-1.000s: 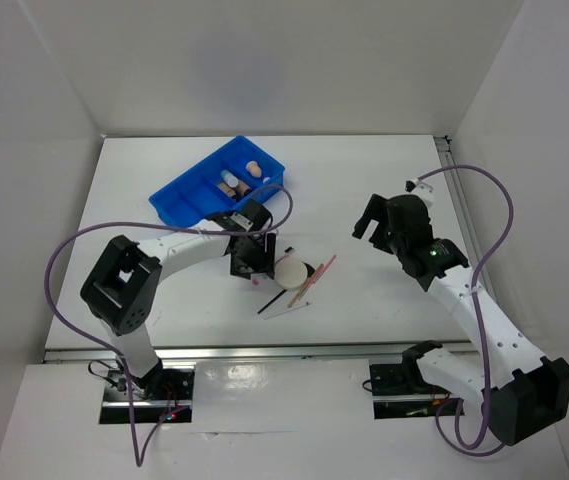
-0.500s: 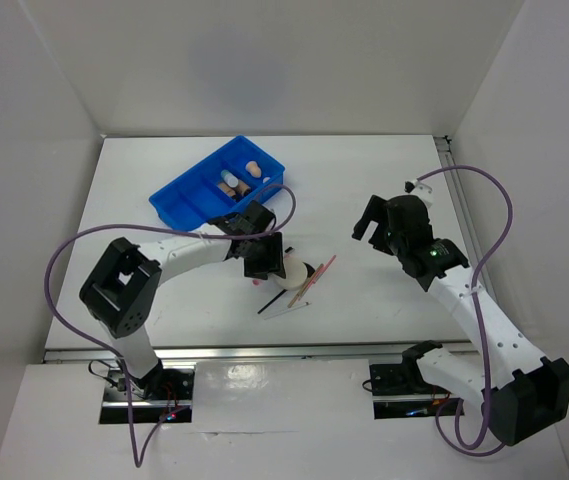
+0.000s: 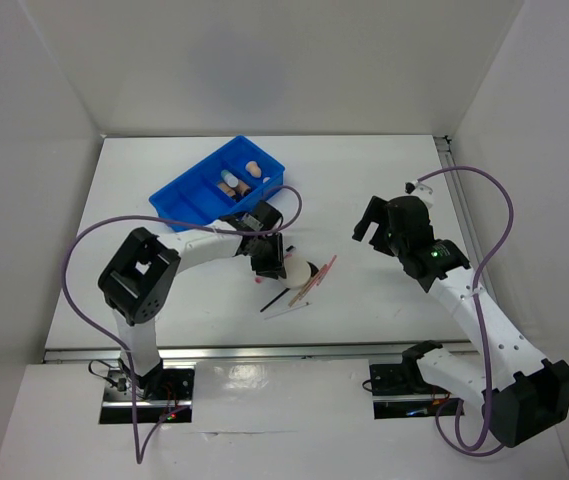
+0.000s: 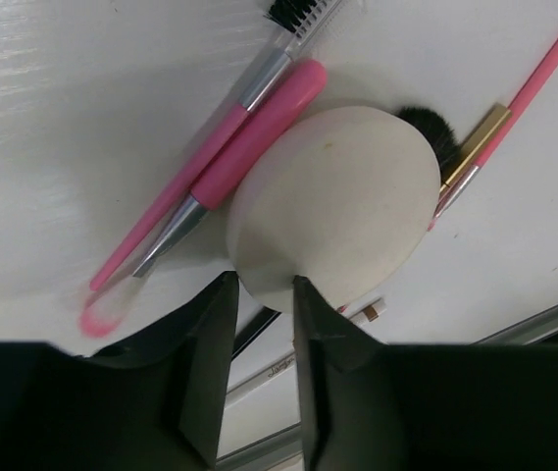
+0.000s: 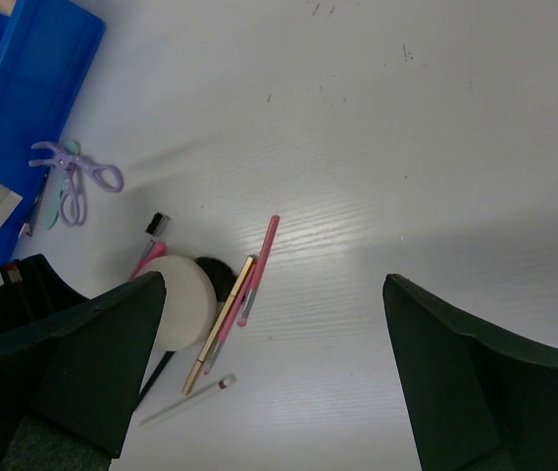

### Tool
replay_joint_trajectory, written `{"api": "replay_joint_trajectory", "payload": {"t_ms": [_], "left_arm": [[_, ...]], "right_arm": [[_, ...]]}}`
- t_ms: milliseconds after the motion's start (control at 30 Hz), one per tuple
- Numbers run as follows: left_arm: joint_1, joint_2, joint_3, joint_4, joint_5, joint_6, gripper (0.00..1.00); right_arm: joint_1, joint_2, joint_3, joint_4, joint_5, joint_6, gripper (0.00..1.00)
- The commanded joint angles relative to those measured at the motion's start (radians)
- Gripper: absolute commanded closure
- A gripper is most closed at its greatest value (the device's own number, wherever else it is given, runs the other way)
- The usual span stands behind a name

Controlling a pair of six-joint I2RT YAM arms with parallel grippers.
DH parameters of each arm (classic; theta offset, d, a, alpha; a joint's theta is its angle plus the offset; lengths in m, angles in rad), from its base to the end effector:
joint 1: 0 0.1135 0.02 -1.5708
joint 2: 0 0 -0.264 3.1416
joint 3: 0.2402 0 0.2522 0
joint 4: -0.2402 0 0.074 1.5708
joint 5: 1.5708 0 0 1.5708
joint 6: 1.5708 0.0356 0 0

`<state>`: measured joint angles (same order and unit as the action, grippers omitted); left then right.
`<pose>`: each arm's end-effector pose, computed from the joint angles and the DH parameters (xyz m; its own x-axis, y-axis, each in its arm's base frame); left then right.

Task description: Organize the makeup

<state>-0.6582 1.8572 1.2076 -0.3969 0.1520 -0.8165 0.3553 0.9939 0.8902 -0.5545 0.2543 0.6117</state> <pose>0.2978 -0.2371 0.1718 -0.9533 -0.1735 -0.2473 -0.0440 0.8896 -0.4546 0.2016 0.0652 0.3028 -0.5557 0.3866 -0.7360 0.2065 0.9217 0.3283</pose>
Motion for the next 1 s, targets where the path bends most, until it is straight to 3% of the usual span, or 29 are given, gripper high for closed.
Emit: {"api": "replay_joint_trajectory", "payload": {"t_ms": [0,200,333,500,633,967], "left_arm": [[-0.004,0.011,0.036,-0.003,0.006,0.010,0.63],[-0.014,-0.035,0.073,-0.065,-0.015,0.033,1.00],[-0.014,-0.101,0.145,-0.138,-0.046,0.069,1.00],[-0.014,-0.133,0.282,-0.275,-0.184,0.137,1.00],[0.057,-0.115,0.418,-0.306,-0.265,0.162,1.00],[0.248,0.212,0.950,-0.346,-0.267,0.195,1.00]], "right_arm": [[-0.004,-0.023,0.024,-0.008,0.013,-0.007,0.00],[-0.004,-0.023,0.024,-0.008,0.013,-0.007,0.00],[-0.004,-0.014,0.024,-0.008,0.013,-0.007,0.00],[-0.004,-0.014,0.024,0.001,0.013,-0.007,0.00],[-0.004,-0.014,0.024,0.001,0.022,-0.007,0.00],[-0.004,0.054,0.047,0.010,0.040,-0.017,0.00]]}}
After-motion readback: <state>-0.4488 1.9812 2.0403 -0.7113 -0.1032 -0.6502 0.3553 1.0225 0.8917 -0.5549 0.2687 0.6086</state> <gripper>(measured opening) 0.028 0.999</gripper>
